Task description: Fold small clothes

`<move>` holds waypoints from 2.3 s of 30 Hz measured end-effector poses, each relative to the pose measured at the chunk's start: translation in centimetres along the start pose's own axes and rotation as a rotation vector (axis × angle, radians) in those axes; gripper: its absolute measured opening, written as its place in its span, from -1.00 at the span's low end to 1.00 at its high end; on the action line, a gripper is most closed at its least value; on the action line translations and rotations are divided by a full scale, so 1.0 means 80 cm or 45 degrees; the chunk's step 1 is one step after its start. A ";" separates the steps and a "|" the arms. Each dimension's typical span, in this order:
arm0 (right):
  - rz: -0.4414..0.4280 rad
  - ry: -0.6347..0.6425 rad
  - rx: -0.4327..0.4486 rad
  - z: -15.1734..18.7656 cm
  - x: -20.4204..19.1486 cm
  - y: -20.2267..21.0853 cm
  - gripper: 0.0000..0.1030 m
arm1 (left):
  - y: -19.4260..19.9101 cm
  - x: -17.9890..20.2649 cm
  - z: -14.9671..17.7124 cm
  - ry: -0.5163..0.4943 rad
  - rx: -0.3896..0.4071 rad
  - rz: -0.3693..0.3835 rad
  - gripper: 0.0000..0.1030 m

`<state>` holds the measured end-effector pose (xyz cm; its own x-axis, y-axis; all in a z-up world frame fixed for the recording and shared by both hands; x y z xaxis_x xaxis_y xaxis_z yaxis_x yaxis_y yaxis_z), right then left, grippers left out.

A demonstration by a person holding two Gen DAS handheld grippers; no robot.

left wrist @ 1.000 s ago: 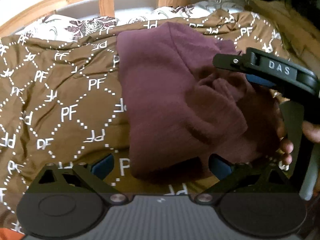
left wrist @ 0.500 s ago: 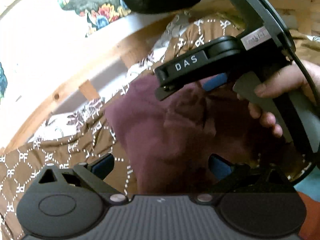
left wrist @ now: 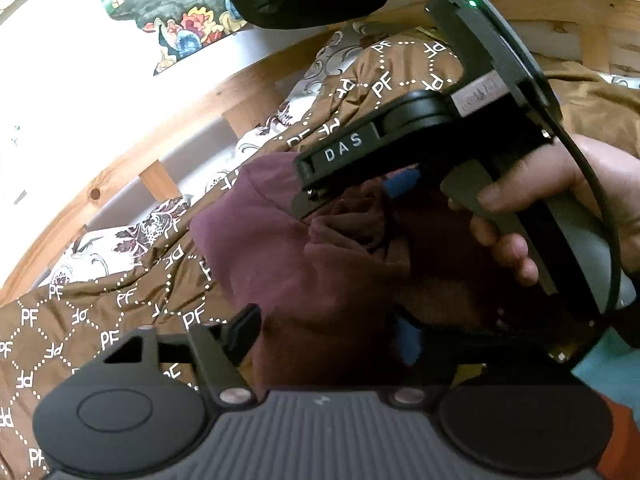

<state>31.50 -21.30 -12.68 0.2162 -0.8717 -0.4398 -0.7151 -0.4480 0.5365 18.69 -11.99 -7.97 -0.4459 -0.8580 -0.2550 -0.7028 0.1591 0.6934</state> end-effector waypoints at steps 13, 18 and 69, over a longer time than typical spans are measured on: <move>0.003 0.103 0.157 -0.016 -0.009 0.027 -0.72 | 0.015 0.005 -0.018 0.066 0.109 0.093 -0.54; 0.024 0.158 0.268 -0.041 -0.006 0.056 -0.73 | 0.017 0.022 -0.040 0.016 0.179 0.149 -0.55; 0.338 0.068 0.135 -0.015 0.073 0.143 0.82 | 0.011 -0.087 0.009 0.963 0.181 0.247 0.99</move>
<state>25.42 -31.78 -8.24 0.0447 -0.9662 -0.2539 -0.8162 -0.1818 0.5484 20.79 -5.53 -6.02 -0.1060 -0.8995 0.4239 -0.7379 0.3569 0.5728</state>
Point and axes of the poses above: each gripper's, at about its wrist camera, not at the fingertips, and y roughly against the way its jaws point, x to its right, z to its underside, the point moved 5 cm from there along -y, roughly the way its jaws point, and after that the axes turned 15 degrees about z, right-handed, at the moved point
